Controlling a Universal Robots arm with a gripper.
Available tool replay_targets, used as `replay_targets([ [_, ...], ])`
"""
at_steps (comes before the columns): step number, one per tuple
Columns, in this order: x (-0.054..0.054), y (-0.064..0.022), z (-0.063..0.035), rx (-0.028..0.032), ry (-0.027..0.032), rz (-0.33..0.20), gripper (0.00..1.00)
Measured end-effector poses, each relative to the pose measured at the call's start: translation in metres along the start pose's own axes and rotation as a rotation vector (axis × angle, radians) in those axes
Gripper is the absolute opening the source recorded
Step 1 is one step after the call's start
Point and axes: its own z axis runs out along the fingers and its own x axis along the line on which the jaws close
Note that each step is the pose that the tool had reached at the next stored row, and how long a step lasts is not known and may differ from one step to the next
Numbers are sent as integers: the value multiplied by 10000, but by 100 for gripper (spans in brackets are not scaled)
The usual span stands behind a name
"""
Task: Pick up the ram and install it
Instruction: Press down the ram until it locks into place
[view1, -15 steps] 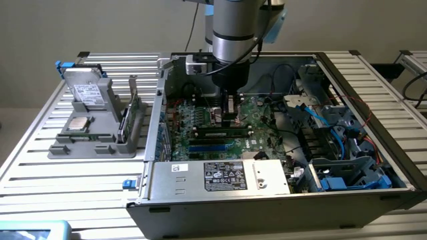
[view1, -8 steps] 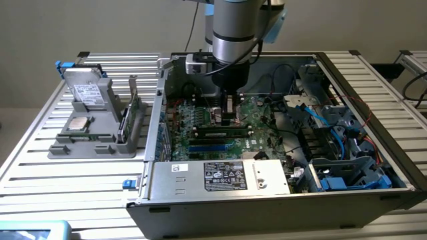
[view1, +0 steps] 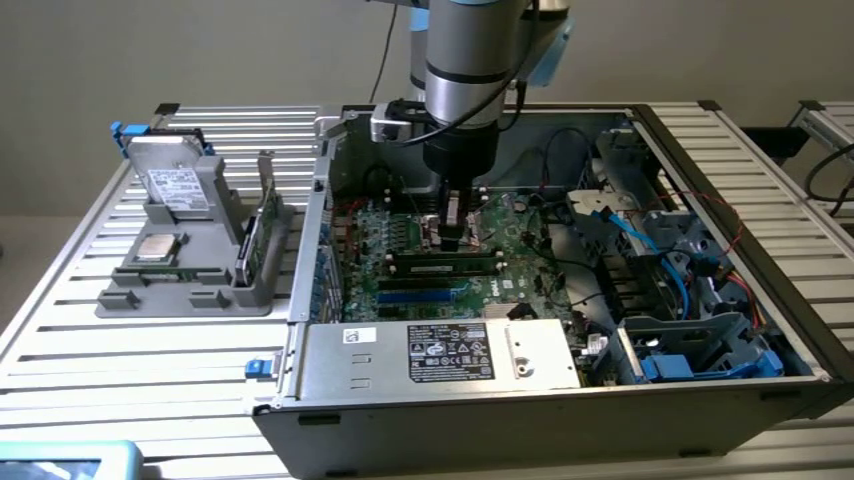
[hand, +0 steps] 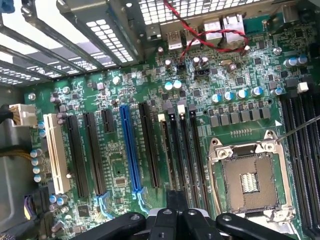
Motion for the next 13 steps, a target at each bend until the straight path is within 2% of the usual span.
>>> replay_targets([
  [13, 0, 0, 0, -139, -3, 1760, 11],
])
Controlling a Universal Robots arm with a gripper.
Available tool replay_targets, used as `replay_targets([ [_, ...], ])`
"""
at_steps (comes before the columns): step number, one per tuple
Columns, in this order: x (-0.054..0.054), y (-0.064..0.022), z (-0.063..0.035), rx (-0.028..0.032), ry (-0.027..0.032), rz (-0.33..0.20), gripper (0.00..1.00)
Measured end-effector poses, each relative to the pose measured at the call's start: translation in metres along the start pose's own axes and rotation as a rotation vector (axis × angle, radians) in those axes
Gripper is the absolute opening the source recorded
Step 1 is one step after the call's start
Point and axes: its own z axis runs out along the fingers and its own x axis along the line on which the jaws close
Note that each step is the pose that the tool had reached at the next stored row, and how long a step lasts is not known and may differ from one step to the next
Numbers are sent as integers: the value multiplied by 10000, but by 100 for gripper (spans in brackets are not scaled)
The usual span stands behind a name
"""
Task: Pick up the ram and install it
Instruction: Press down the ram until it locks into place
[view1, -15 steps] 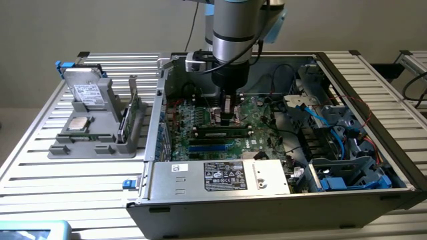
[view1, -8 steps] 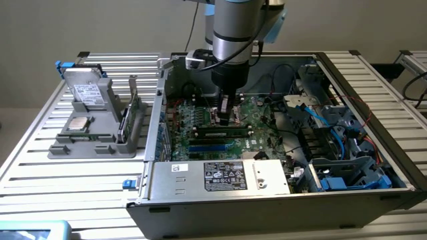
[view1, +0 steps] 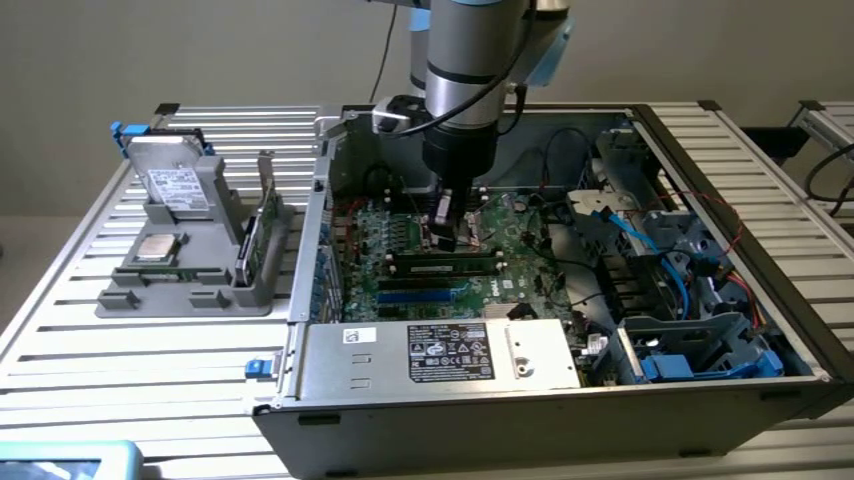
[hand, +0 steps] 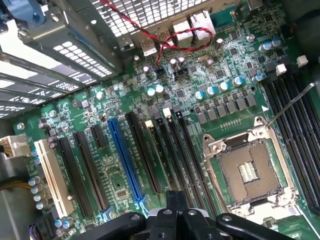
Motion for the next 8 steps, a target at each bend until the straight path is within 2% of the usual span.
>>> replay_targets([
  [8, 0, -1, 0, -56, -5, 841, 11],
])
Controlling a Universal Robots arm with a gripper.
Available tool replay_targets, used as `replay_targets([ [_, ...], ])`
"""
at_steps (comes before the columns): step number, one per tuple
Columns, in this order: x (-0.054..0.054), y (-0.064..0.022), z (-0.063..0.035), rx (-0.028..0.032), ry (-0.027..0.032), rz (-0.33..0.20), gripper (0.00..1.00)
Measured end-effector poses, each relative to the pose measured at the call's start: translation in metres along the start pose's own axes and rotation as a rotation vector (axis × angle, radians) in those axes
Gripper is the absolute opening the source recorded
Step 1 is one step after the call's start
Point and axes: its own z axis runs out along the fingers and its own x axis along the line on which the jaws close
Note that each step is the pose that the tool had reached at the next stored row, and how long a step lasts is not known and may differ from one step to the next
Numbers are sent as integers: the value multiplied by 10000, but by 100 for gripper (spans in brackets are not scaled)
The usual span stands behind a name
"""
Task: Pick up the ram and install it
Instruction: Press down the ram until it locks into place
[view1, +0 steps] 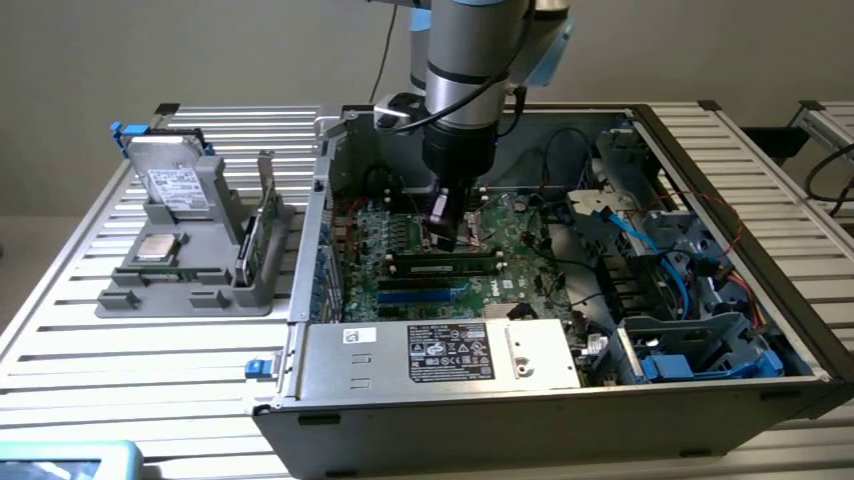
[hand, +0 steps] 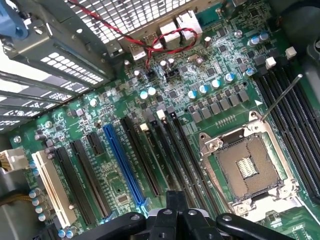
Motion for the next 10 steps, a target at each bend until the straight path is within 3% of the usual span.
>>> replay_targets([
  [10, 0, 0, 0, -53, -24, 1249, 11],
])
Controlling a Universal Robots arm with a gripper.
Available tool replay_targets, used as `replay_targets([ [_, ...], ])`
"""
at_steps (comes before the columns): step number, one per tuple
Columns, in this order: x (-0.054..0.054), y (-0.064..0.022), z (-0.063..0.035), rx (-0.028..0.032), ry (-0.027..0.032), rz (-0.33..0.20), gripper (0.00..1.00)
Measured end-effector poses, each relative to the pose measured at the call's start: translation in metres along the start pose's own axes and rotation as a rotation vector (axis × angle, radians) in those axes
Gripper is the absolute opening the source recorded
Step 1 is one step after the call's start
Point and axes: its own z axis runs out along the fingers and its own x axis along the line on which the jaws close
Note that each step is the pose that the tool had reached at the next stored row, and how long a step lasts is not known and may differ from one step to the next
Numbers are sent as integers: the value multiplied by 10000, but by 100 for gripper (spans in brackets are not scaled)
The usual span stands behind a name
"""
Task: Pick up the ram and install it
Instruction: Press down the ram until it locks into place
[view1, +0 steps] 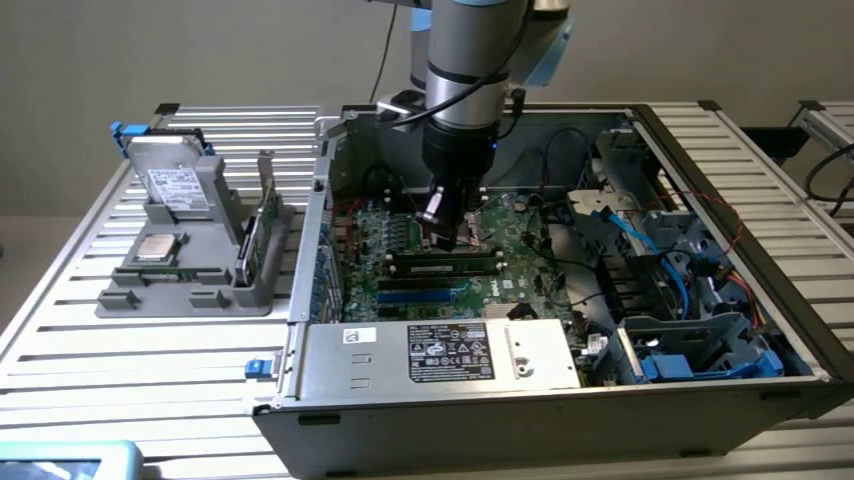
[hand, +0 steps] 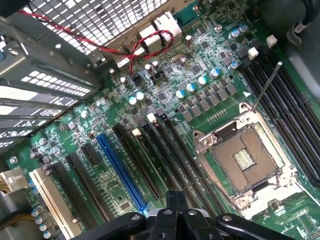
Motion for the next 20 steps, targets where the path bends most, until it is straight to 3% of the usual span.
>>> replay_targets([
  [20, 0, 0, 0, -117, -38, 2505, 11],
])
